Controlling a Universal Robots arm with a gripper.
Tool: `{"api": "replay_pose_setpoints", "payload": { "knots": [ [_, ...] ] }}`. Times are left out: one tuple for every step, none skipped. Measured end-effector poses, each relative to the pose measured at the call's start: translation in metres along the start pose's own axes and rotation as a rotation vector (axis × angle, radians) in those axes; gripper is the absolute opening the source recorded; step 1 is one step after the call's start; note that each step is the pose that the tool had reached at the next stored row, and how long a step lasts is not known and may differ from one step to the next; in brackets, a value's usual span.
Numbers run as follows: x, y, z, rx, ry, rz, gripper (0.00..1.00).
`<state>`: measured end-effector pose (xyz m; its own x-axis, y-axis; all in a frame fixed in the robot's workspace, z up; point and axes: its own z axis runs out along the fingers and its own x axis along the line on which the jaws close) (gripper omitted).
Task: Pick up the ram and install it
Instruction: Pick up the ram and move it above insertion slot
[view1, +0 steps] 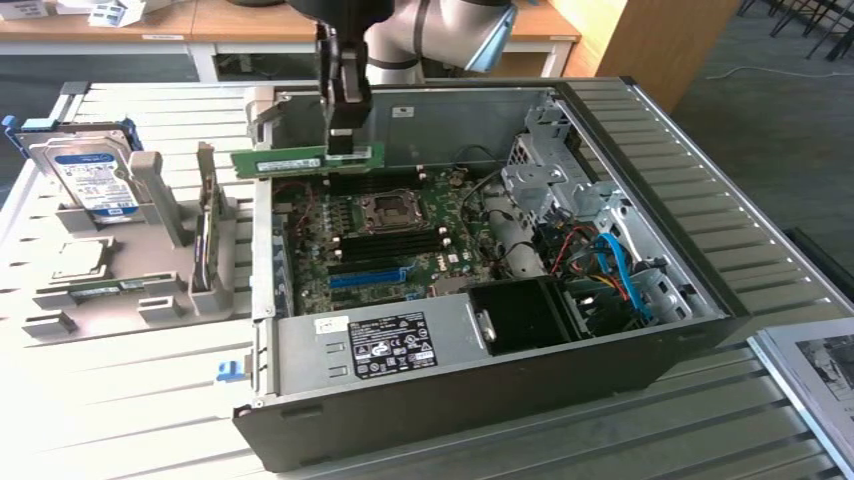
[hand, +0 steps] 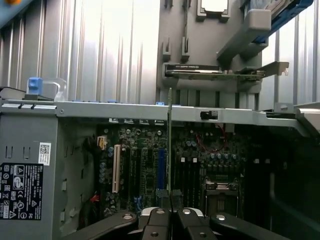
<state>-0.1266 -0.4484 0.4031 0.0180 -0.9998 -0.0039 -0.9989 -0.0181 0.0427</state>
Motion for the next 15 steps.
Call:
{"api": "replay_pose_setpoints", "payload": {
  "knots": [
    [0.000,-0.0032,-0.0002,0.0000,0.0001,0.000,0.11],
    [0.000,-0.0063,-0.0003,-0.0001,0.0002,-0.001,0.11],
    [0.000,-0.0093,-0.0005,-0.0001,0.0002,-0.001,0.11],
    [0.000,-0.0125,-0.0006,-0.0001,0.0002,-0.001,0.11],
    [0.000,-0.0156,-0.0007,-0.0001,0.0001,-0.001,0.11],
    [0.000,-0.0189,-0.0009,-0.0001,0.0002,-0.002,0.11],
    [0.000,-0.0225,-0.0010,-0.0002,0.0002,-0.002,0.11],
    [0.000,-0.0258,-0.0012,-0.0001,0.0002,-0.002,0.11],
    [0.001,-0.0291,-0.0013,-0.0002,0.0002,-0.003,0.11],
    [0.001,-0.0324,-0.0015,-0.0002,0.0002,-0.003,0.11],
    [0.001,-0.0358,-0.0016,-0.0003,0.0002,-0.003,0.11],
    [0.001,-0.0392,-0.0017,-0.0003,0.0002,-0.004,0.11],
    [0.001,-0.0423,-0.0019,-0.0003,0.0002,-0.004,0.11],
    [0.001,-0.0455,-0.0020,-0.0003,0.0002,-0.004,0.11],
    [0.001,-0.0488,-0.0021,-0.0003,0.0003,-0.004,0.11]
  ]
}}
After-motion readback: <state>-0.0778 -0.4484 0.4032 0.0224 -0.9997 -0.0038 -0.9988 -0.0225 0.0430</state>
